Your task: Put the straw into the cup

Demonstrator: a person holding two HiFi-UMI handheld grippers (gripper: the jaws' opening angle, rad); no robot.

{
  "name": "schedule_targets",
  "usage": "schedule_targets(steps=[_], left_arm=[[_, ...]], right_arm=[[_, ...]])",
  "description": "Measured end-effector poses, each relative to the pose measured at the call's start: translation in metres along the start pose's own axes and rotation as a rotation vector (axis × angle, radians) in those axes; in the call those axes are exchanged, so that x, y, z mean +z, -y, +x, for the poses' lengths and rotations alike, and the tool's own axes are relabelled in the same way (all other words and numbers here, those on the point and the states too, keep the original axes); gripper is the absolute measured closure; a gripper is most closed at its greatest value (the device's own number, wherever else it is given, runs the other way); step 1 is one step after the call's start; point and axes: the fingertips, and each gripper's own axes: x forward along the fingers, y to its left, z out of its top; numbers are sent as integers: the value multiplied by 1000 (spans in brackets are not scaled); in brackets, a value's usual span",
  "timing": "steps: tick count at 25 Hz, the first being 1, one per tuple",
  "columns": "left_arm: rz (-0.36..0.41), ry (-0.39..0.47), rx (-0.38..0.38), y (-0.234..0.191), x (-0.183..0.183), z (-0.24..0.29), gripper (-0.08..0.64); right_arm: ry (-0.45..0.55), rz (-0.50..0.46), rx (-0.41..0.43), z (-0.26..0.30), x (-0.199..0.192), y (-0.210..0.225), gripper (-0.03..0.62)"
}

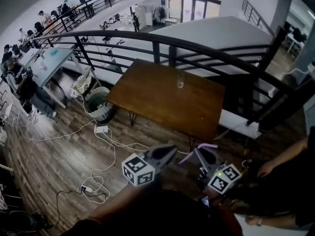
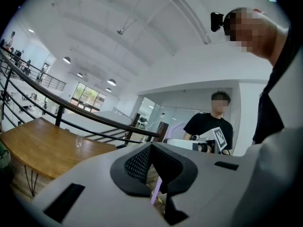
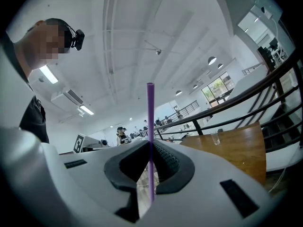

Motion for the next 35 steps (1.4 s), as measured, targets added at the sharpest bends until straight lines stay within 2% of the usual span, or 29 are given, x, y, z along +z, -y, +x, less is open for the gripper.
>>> schedule_targets(steps=[8,16,23,35], left_arm=[[3,2,-48,-58,30,-6,549],[14,-4,-87,-123,68,-36,549],[10,-15,-93,-177,77,-56,549],[-2,-29,-73,-222,95,-14,549]], right_arm=[[12,-11,-44,61,14,6,561],[30,-21,-78,140,31,-7,561],[43,0,-100,194,25,-6,561],[36,27,-95,226,48,48,561]])
